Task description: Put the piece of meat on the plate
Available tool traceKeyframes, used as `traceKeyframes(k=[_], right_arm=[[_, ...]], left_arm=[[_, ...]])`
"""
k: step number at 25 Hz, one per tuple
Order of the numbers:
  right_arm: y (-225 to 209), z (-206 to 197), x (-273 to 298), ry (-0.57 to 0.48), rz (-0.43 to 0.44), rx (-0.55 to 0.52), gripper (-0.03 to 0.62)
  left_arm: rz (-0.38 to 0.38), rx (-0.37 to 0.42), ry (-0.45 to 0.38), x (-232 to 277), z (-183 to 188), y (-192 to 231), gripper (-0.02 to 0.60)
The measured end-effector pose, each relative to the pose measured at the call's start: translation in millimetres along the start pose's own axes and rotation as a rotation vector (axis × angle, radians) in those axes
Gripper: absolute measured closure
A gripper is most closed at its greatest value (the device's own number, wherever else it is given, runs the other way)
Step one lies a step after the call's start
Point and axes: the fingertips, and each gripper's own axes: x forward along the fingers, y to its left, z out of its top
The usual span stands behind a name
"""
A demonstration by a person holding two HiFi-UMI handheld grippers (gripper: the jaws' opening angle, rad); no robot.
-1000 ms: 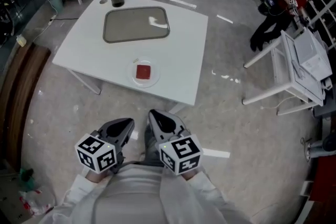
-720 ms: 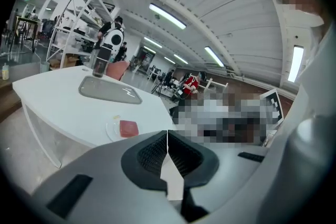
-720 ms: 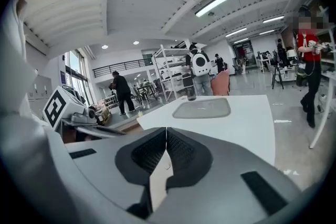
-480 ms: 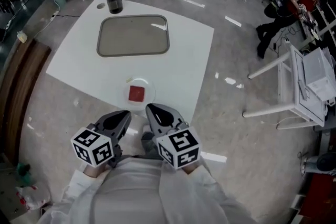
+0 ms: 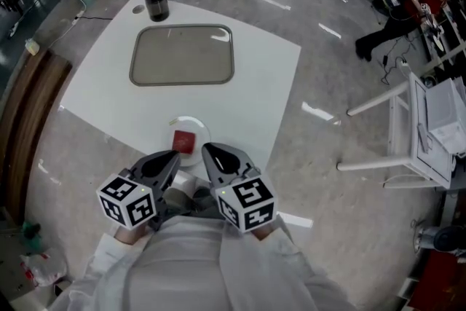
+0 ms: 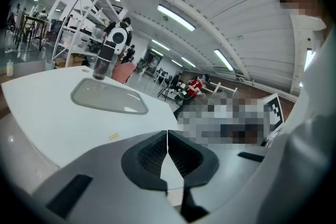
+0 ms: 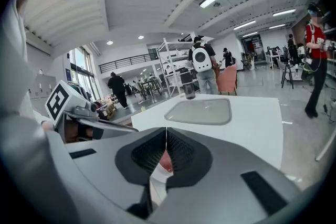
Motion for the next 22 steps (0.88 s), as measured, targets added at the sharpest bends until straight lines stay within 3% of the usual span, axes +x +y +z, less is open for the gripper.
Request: traceKeyframes(k=[22], right_arm=[[6.1,-10.4,19.9,0.051,-0.083,0.116,0.579]], left_arm=[[-0.014,-0.016,0.082,-15.4,9.9,35.4,0.571]])
